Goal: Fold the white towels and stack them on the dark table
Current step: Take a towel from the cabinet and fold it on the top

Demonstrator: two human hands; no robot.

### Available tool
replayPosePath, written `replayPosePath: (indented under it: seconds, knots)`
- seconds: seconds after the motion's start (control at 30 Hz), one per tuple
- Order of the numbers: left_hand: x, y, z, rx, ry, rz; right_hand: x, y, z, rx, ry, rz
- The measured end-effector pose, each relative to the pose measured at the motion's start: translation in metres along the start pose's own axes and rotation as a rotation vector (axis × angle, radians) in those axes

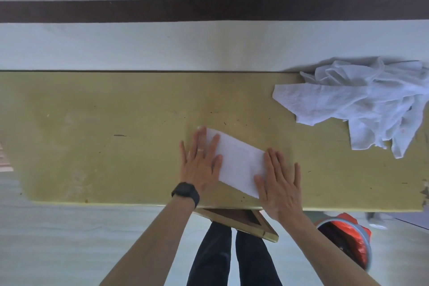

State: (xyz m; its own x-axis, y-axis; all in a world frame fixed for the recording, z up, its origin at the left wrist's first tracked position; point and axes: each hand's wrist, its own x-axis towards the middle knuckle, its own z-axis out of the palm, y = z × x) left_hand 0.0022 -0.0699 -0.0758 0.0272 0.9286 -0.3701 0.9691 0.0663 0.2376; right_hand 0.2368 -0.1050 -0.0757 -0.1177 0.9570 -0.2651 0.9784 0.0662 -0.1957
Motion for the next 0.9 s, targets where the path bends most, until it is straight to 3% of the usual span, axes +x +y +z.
replayPosePath:
  seconds: [0.1, 0.27, 0.43, 0.53, 0.73, 0.9]
  knots:
    - [0.040, 0.016, -0.026, 0.130, 0.037, 0.111, -0.020, -0.002, -0.003, -0.023, 0.067, 0.015]
    - [0.066, 0.045, -0.041, 0.168, -0.034, 0.256, -0.044, -0.014, 0.004, 0.052, 0.173, -0.136]
    - [0.019, 0.026, -0.020, 0.031, 0.179, 0.277, -0.038, -0.014, 0.001, 0.147, 0.207, -0.178]
    - [-0.035, 0.001, 0.009, -0.008, 0.306, 0.428, -0.032, -0.006, 0.000, 0.154, 0.236, -0.257]
    - [-0.088, -0.024, 0.042, 0.052, 0.181, 0.465, -0.036, 0.014, 0.020, 0.024, 0.152, -0.493]
    - [-0.095, -0.024, 0.037, 0.026, 0.200, 0.567, -0.047, 0.016, 0.031, 0.048, 0.228, -0.498]
